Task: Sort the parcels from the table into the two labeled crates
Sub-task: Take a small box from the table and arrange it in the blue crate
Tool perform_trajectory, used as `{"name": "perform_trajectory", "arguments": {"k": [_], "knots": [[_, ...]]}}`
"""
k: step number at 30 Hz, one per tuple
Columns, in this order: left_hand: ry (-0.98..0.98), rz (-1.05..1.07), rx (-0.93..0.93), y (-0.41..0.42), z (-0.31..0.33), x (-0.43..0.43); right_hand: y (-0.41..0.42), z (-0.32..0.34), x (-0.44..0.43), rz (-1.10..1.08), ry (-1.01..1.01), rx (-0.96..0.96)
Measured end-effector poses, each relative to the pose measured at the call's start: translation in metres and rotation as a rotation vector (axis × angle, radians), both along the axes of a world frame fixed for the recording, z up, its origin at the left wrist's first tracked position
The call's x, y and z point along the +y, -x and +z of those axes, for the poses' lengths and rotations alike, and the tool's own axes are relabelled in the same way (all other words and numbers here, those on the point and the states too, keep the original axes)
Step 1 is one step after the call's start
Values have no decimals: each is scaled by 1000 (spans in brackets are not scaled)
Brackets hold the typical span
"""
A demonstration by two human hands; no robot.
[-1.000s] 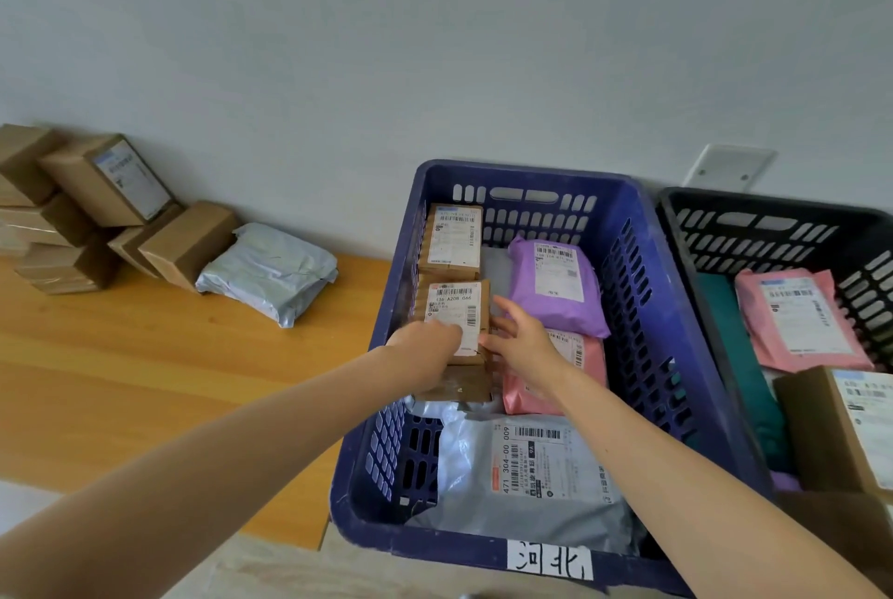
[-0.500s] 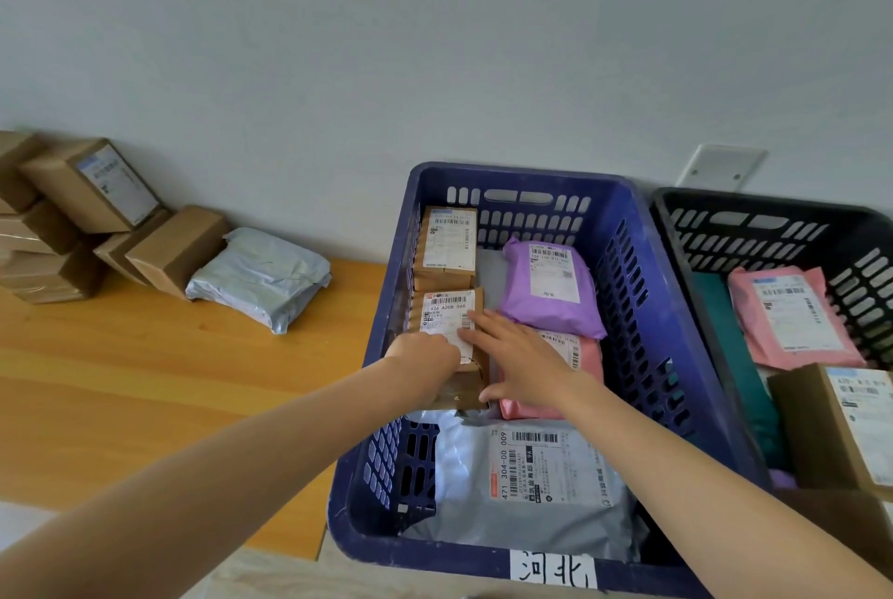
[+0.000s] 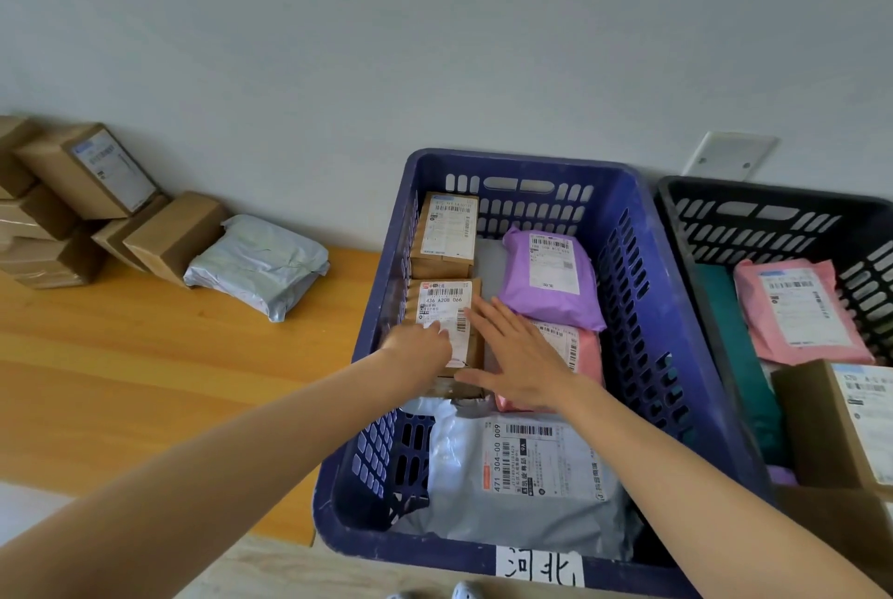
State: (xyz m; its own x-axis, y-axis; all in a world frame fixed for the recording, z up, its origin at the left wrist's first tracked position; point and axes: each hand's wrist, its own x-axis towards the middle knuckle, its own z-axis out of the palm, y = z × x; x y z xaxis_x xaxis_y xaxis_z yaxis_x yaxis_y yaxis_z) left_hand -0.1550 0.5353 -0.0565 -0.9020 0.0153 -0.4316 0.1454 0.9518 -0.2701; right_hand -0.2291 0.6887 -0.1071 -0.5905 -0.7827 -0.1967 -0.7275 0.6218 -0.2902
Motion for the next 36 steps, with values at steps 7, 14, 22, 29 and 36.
{"name": "perform_trajectory", "arguments": {"k": [7,14,22,29,36], "knots": [[123,-45,-17,4,-1,-4,5,-3,2,14,13,-44],[-25,41,80,5,12,-1,12,8,2,-106,203,-133],[-382,255,552,-17,63,-39,8,54,-41,-165,515,-7],[-624,471,689,-66,90,-117,-20,83,-118,-77,659,100],[-672,554,769,-133,101,-224,-53,106,-217,0,584,127]]}}
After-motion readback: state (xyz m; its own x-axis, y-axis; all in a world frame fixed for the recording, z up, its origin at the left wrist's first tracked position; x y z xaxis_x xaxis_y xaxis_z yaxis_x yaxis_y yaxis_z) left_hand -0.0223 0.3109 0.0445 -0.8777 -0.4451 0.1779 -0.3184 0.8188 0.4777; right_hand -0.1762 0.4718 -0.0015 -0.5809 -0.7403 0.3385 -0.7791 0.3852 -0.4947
